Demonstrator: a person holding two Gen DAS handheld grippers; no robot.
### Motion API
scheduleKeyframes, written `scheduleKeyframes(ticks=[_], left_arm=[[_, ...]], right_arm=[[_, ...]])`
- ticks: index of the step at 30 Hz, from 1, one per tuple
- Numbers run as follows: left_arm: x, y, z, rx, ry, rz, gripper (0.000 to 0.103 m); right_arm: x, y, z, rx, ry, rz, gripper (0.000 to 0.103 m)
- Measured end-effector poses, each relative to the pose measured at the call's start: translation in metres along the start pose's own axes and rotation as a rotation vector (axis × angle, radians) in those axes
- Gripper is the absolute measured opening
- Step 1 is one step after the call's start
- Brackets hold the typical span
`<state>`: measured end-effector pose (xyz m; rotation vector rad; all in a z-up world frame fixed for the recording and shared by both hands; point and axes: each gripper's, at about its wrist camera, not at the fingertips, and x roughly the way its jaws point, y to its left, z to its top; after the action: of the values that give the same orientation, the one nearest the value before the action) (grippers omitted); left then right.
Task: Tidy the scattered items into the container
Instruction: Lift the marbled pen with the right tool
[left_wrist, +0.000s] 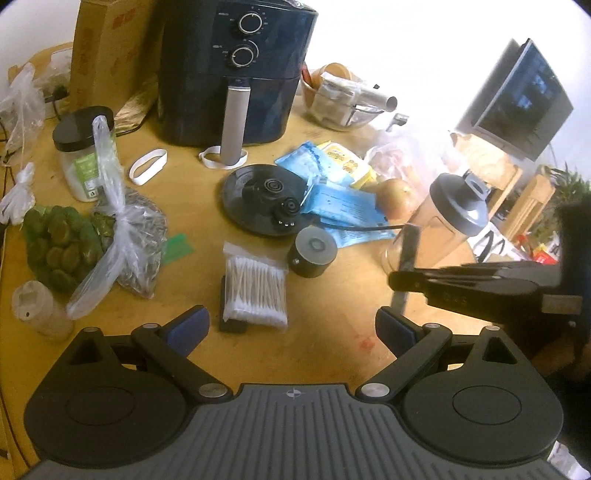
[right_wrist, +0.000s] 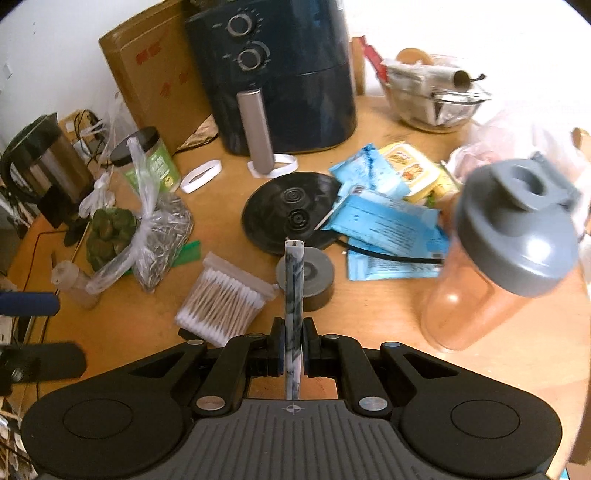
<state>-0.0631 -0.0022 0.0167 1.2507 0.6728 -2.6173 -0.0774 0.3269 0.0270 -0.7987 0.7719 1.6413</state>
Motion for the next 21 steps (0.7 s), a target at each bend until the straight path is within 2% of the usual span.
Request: scheduleKeyframes(ticks=[14,21], left_arm=[[0.005,0.011,-0.016,-0.036,0.039,-0.011,0.098],[0.008,0.014,-0.02,-0.051,0.047,-0.004,0.098]], right_arm=[[-0.009,-0.013,-0.029,0.082,0.035,-0.033,0.011],[-0.006,-0.009,-0.03,0.065,0.043,-0.028,0.011]])
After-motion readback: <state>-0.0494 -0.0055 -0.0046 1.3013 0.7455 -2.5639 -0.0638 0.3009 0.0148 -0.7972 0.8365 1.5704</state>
